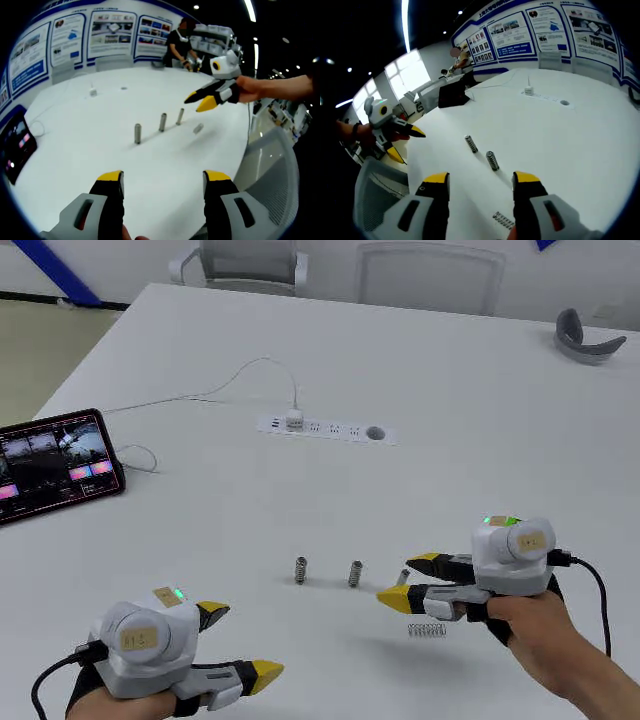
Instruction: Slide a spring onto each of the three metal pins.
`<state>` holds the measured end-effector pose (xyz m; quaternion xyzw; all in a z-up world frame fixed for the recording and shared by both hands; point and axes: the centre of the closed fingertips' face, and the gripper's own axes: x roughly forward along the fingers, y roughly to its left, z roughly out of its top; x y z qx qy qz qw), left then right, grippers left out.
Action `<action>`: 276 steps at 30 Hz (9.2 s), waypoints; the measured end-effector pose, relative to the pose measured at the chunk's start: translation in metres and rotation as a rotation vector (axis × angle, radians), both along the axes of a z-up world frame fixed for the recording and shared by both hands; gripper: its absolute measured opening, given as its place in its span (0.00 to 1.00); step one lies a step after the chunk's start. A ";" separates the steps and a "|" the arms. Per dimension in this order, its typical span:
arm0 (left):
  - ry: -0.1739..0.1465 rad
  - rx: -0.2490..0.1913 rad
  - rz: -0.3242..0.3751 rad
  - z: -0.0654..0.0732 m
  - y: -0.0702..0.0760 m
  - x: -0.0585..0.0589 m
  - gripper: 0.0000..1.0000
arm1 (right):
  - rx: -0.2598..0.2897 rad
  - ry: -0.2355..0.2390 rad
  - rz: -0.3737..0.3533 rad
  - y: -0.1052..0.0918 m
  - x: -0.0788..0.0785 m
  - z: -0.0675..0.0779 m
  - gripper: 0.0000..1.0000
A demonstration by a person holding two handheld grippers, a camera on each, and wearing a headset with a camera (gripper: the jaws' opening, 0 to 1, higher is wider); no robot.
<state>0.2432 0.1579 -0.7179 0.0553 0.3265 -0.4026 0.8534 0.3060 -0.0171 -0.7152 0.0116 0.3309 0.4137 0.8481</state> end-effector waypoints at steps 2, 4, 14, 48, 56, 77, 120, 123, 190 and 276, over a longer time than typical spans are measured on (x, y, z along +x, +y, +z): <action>0.001 -0.002 -0.003 0.000 -0.002 0.000 0.65 | 0.006 0.005 -0.019 -0.004 -0.004 -0.002 0.53; 0.001 -0.004 -0.006 0.000 -0.005 0.001 0.65 | 0.014 0.010 -0.032 -0.007 -0.009 -0.003 0.53; -0.002 -0.002 -0.038 -0.001 -0.016 0.004 0.66 | 0.020 0.030 -0.089 -0.026 -0.030 -0.009 0.58; 0.017 0.006 -0.108 -0.009 -0.053 0.004 0.69 | -0.012 0.081 -0.175 -0.080 -0.087 -0.025 0.77; 0.016 0.004 -0.137 -0.011 -0.068 0.006 0.69 | -0.027 0.093 -0.177 -0.091 -0.097 -0.030 0.77; 0.012 0.004 -0.221 -0.011 -0.105 0.005 0.69 | -0.024 0.103 -0.204 -0.102 -0.107 -0.031 0.77; 0.009 0.060 -0.434 -0.040 -0.201 0.018 0.51 | -0.025 0.123 -0.211 -0.107 -0.124 -0.028 0.78; 0.022 0.051 -0.413 -0.045 -0.206 0.022 0.46 | -0.024 0.129 -0.207 -0.107 -0.125 -0.030 0.78; -0.005 0.187 -0.344 -0.083 -0.213 0.030 0.11 | -0.002 0.153 -0.203 -0.108 -0.133 -0.032 0.79; -0.110 0.018 -0.345 0.014 -0.169 -0.034 0.10 | 0.524 0.316 -0.115 0.005 -0.082 0.019 0.15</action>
